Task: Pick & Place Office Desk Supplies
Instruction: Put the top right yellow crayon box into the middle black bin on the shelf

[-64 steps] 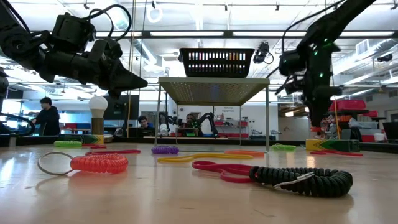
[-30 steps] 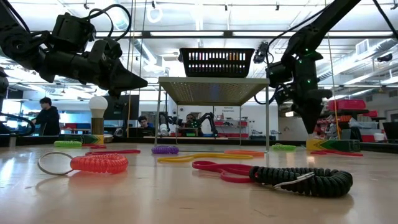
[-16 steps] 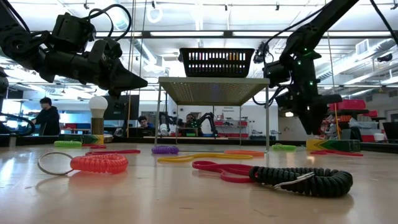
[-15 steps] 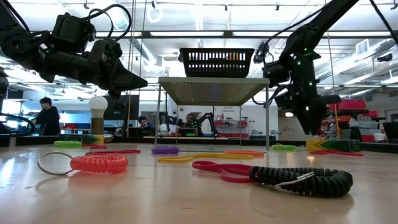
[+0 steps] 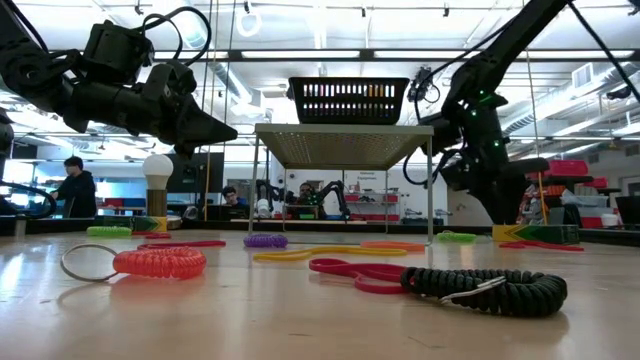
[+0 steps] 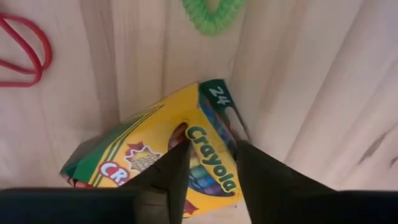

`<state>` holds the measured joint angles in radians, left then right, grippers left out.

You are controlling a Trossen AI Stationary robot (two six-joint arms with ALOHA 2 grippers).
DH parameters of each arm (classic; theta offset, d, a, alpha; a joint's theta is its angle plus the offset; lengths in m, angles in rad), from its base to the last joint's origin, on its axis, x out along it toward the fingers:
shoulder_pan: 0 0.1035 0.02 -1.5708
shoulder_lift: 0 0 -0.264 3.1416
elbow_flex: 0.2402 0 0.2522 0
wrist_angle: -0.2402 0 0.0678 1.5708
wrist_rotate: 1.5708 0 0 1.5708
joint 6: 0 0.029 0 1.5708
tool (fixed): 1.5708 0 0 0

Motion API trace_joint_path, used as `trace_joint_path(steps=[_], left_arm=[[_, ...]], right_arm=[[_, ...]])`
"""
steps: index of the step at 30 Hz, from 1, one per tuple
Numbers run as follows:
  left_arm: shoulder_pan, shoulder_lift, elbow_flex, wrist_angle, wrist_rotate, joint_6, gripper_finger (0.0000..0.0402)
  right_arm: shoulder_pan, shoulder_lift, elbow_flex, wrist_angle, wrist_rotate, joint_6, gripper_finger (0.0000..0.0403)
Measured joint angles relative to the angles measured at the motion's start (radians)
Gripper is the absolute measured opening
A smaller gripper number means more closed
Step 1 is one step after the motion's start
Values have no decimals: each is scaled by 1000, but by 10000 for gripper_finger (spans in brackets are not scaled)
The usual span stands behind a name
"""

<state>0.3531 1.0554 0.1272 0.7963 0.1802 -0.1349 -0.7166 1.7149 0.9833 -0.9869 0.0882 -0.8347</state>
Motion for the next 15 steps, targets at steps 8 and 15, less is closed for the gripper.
trace_joint_path(steps=[8,15], left_arm=[[0,0,0,0,0,0,14],[0,0,0,0,0,0,14]], right_arm=[[-50,8,66,-75,-48,129,10],[-110,7,90,-146,-116,349,5]])
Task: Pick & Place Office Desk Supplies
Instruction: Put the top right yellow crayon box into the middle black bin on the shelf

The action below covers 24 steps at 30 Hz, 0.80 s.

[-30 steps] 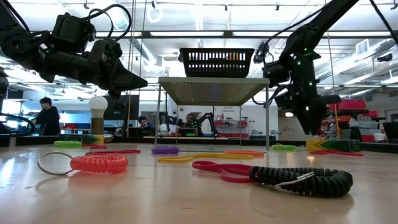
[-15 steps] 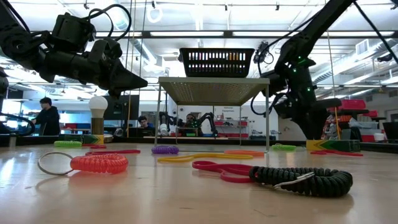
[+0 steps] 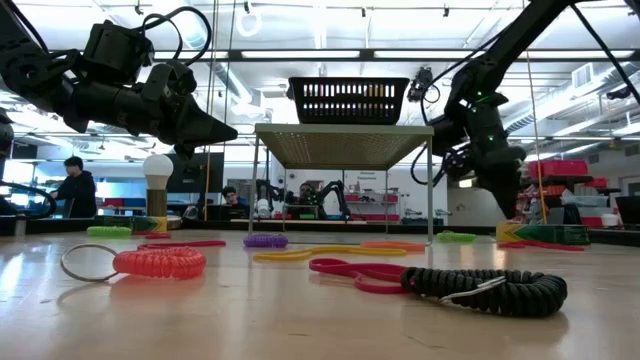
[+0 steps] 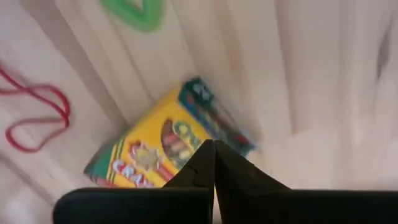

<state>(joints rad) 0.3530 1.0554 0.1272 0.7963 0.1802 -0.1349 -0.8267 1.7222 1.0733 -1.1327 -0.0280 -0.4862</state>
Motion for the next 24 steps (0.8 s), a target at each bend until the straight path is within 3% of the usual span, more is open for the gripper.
trace_joint_path(steps=[4,11,14,19,24], left_arm=[[0,0,0,0,0,0,14],[0,0,0,0,0,0,14],[0,0,0,0,0,0,14],[0,0,0,0,0,0,14],[0,0,0,0,0,0,14]], right_arm=[[28,0,0,-21,57,-105,26],[78,-1,-1,59,98,-289,141],[72,13,-1,61,96,-320,170],[63,78,2,34,92,-334,173],[63,119,3,-17,56,-343,146]])
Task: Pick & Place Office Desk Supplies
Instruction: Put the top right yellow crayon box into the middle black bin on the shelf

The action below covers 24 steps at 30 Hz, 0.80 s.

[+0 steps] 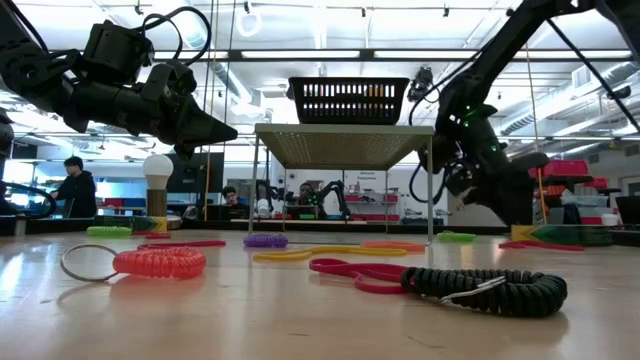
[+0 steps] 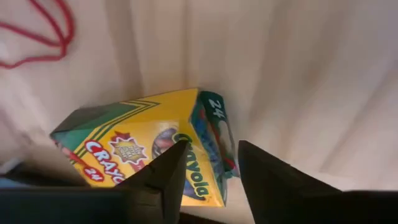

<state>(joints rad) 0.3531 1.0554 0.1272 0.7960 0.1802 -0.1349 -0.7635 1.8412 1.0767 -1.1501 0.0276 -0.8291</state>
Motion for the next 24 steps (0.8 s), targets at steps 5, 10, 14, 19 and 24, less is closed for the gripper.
trace_joint_path(steps=[5,10,14,19,24], left_arm=[[0,0,0,0,0,0,14],[0,0,0,0,0,0,14],[0,0,0,0,0,0,14],[0,0,0,0,0,0,14],[0,0,0,0,0,0,14]], right_arm=[[-9,-3,-2,-14,-11,4,79],[-42,-4,5,-19,-34,62,9],[-77,-3,31,-18,-83,177,7],[-111,-2,58,-21,-123,323,3],[-128,-3,59,-48,-149,516,2]])
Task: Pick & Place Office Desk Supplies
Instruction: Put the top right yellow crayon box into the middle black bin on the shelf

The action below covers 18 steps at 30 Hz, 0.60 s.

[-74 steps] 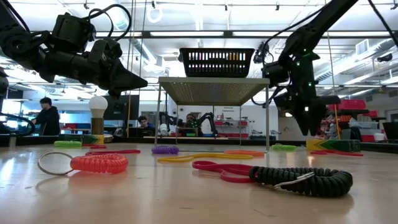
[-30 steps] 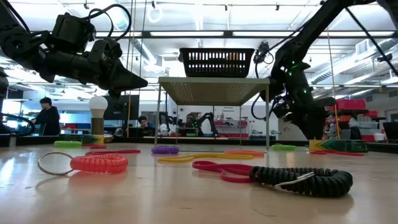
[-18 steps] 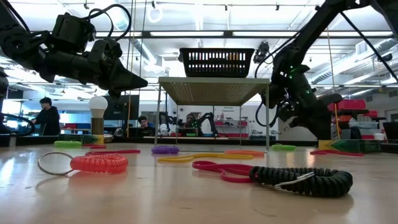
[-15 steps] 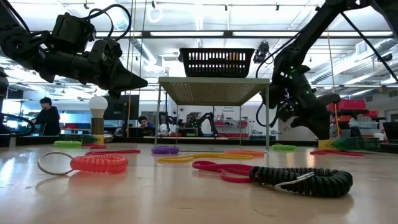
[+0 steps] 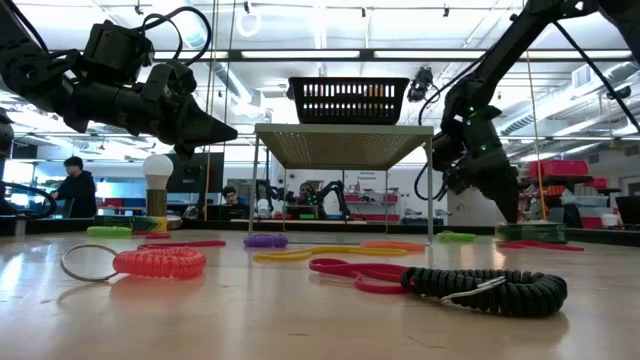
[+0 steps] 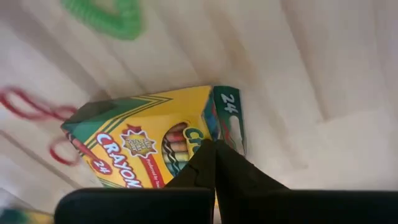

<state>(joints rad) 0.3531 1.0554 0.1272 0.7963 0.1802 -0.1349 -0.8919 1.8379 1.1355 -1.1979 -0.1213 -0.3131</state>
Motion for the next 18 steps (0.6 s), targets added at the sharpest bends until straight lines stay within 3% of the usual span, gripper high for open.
trace_joint_path(steps=[5,18], left_arm=[[0,0,0,0,0,0,14],[0,0,0,0,0,0,14]], right_arm=[[35,-94,0,24,17,141,1],[329,-465,-80,38,351,499,1]])
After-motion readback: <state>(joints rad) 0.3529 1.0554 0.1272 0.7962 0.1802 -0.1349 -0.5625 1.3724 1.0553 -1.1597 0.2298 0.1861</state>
